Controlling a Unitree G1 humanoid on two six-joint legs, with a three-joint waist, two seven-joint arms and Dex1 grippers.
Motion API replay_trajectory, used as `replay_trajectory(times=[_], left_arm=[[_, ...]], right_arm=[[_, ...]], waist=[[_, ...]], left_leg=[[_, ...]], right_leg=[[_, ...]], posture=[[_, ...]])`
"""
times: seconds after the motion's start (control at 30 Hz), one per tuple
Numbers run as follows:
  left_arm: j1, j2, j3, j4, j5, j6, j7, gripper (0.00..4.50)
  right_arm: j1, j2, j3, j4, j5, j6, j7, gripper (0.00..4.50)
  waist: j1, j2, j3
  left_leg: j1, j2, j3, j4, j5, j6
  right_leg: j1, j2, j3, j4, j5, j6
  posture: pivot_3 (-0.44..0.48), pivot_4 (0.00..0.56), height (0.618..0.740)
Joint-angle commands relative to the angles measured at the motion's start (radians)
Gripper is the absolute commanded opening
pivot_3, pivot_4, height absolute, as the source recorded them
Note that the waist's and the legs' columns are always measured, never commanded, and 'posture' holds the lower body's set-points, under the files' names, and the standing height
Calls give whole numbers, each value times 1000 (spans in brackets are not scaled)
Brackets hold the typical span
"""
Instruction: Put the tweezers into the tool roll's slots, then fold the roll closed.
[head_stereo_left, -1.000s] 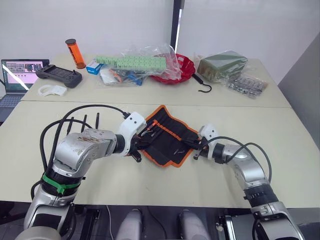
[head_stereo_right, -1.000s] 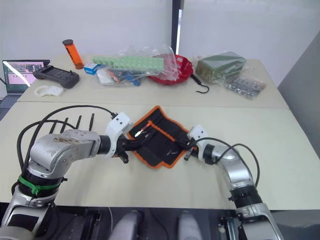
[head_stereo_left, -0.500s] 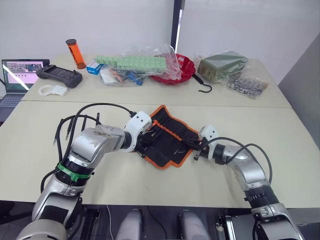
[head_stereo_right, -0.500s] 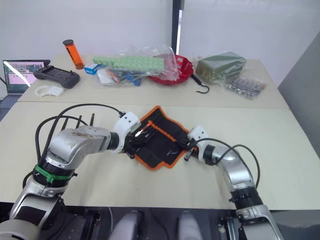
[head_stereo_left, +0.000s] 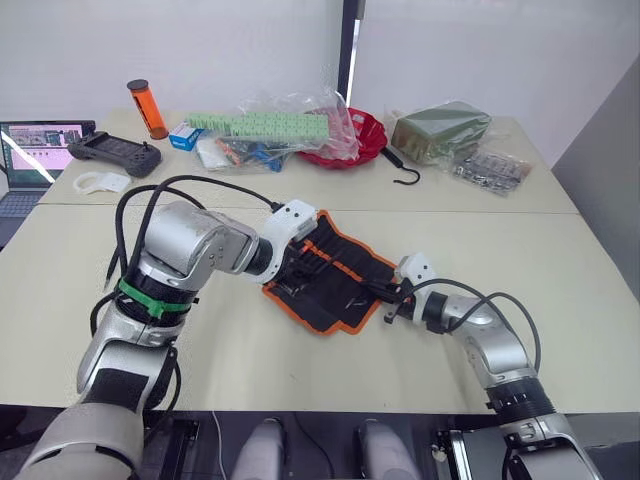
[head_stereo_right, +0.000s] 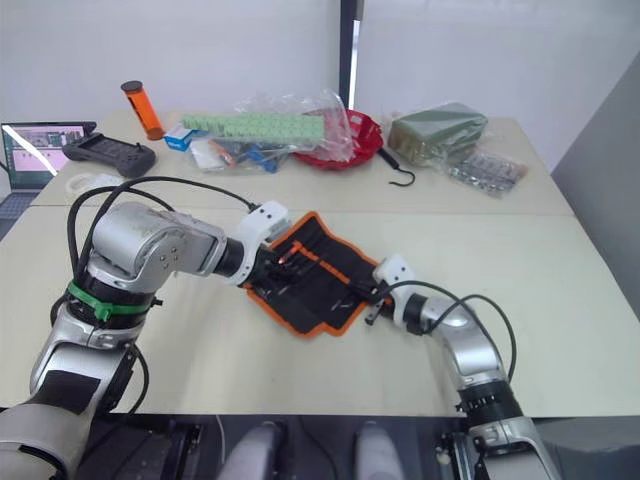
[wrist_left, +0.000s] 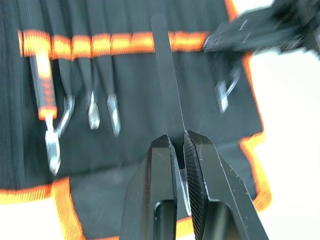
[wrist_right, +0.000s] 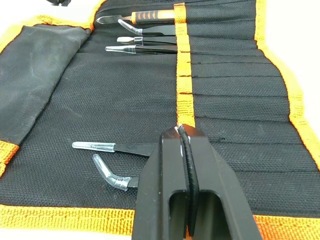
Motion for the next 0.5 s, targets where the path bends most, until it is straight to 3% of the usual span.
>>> replay_trajectory(times=[0.03, 0.5], left_arm=[[-43, 15, -48, 50, 35, -51, -14, 0], [-89, -34, -114, 161, 85, -129, -47, 0]], right_arm=[[16, 5, 22, 30, -25, 22, -2, 17], [31, 7, 25, 7, -24, 36, -10, 17]], waist=[[0, 0, 0], [0, 0, 0]], left_leg=[[0, 0, 0, 0, 0, 0], [0, 0, 0, 1, 0, 0]], right_leg=[[0, 0, 0, 0, 0, 0], [0, 0, 0, 0, 0, 0]], posture=[[0, 150, 740], [0, 150, 740]])
